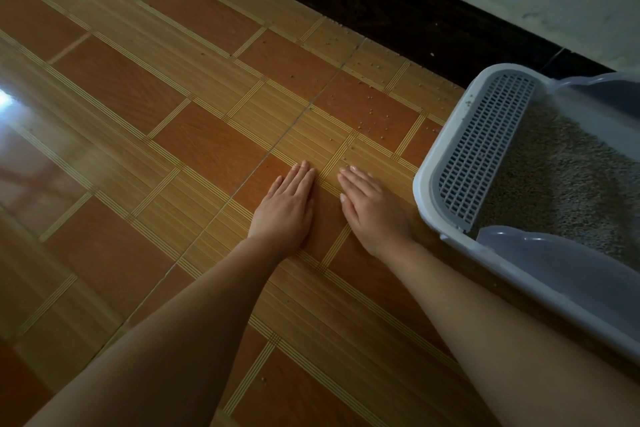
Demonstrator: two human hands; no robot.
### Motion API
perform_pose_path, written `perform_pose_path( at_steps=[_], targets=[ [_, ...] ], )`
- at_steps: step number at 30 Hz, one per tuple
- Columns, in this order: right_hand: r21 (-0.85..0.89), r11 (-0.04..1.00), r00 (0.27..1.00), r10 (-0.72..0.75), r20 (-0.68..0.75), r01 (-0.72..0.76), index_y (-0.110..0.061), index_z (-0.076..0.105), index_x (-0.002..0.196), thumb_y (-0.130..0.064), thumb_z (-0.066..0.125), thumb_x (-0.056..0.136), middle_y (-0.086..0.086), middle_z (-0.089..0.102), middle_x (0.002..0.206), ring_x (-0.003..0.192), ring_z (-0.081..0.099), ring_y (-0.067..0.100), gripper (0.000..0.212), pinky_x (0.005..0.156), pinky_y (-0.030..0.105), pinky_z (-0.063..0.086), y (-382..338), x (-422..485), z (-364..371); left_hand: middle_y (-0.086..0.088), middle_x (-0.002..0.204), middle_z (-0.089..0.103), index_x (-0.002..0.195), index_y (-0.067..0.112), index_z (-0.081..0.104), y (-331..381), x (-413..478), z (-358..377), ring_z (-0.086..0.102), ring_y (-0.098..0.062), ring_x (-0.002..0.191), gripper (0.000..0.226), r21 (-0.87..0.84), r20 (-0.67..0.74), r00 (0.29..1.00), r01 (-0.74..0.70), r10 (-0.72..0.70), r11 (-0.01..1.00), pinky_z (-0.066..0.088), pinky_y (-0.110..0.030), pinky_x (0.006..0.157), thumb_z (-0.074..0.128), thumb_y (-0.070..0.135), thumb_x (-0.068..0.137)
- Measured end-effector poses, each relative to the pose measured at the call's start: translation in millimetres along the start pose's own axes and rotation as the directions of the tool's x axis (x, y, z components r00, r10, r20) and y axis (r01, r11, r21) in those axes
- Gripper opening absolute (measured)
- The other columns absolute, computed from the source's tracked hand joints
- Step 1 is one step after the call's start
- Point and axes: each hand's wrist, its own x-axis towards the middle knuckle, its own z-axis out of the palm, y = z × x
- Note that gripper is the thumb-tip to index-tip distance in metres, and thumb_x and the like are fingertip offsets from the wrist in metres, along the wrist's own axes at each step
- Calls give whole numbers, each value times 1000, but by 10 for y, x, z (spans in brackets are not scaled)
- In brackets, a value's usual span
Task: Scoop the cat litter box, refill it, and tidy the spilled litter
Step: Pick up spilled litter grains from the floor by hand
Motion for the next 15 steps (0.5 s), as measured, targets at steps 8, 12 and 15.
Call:
perform_pose_path(
  at_steps=[8, 12, 15],
  targets=[
    [-115, 940, 943, 307, -128, -322, -6, 33, 142, -48, 38, 93, 10, 39, 142, 129, 35, 25, 64, 104, 38, 37, 39, -65, -67, 1, 158, -4, 151, 18, 1, 3, -2, -38, -7, -10, 145, 52, -10, 31, 1000, 0, 0, 1000, -4, -28, 118, 18, 24, 102],
    [-228, 911, 939, 325, -115, -343, -9, 30, 143, -56, 37, 91, 10, 39, 139, 123, 35, 24, 71, 99, 35, 36, 0, 36, -109, 1, 158, -5, 151, 18, 1, 14, -2, -50, -7, -10, 145, 52, -9, 32, 999, -2, 2, 1000, -5, -28, 118, 19, 25, 102],
    [-287, 902, 947, 309, -93, -322, -9, 26, 144, -60, 35, 90, 11, 34, 143, 127, 32, 25, 75, 102, 36, 32, -17, 96, -119, 1, 158, -5, 151, 18, 1, 12, -3, -42, -8, -9, 145, 52, -3, 26, 1000, -4, 4, 1000, -6, -27, 117, 19, 27, 102]
  ],
)
